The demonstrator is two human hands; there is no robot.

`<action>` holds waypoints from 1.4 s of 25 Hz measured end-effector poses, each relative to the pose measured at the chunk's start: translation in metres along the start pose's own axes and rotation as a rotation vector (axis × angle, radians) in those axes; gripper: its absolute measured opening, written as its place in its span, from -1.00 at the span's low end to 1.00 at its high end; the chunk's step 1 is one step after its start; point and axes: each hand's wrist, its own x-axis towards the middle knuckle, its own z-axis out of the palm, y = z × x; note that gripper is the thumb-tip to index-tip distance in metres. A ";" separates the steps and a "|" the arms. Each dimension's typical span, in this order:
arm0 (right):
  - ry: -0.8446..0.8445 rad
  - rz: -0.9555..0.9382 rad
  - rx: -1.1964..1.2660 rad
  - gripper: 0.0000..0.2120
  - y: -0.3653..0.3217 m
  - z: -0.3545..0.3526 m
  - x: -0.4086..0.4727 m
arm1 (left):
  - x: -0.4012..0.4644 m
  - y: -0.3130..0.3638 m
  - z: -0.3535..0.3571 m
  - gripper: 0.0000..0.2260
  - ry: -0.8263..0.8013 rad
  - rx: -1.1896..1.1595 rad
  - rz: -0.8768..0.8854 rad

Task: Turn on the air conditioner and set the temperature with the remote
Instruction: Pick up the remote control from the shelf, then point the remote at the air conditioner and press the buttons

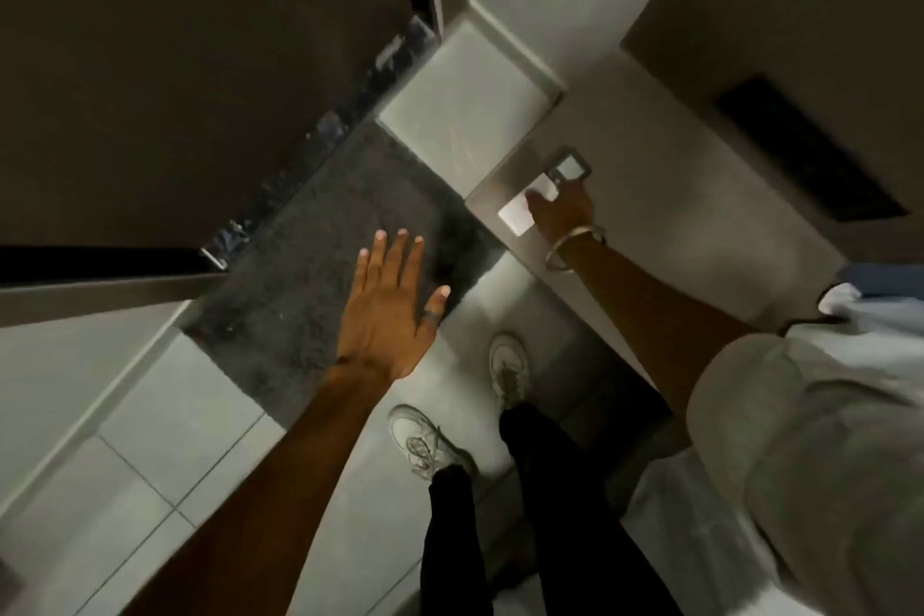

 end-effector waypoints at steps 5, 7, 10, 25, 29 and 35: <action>0.171 0.254 -0.072 -0.09 0.006 0.052 0.062 | 0.021 -0.011 0.064 -0.32 -0.003 0.004 0.006; 0.099 0.234 -0.038 -0.15 0.012 0.056 0.070 | 0.016 -0.009 0.071 -0.34 0.029 -0.018 0.011; 0.034 0.253 0.184 -0.30 0.002 0.037 0.028 | -0.010 -0.005 0.037 -0.36 0.109 -0.063 -0.007; -0.724 -1.160 0.642 -0.61 -0.432 -0.196 -0.433 | -0.245 -0.014 -0.510 -0.36 1.332 0.279 0.002; -0.808 -1.455 0.659 -0.70 -0.492 -0.257 -0.561 | -0.342 0.002 -0.617 -0.35 1.653 0.451 -0.031; -0.830 -1.683 0.694 -0.76 -0.529 -0.303 -0.686 | -0.442 0.015 -0.698 -0.32 1.911 0.611 -0.109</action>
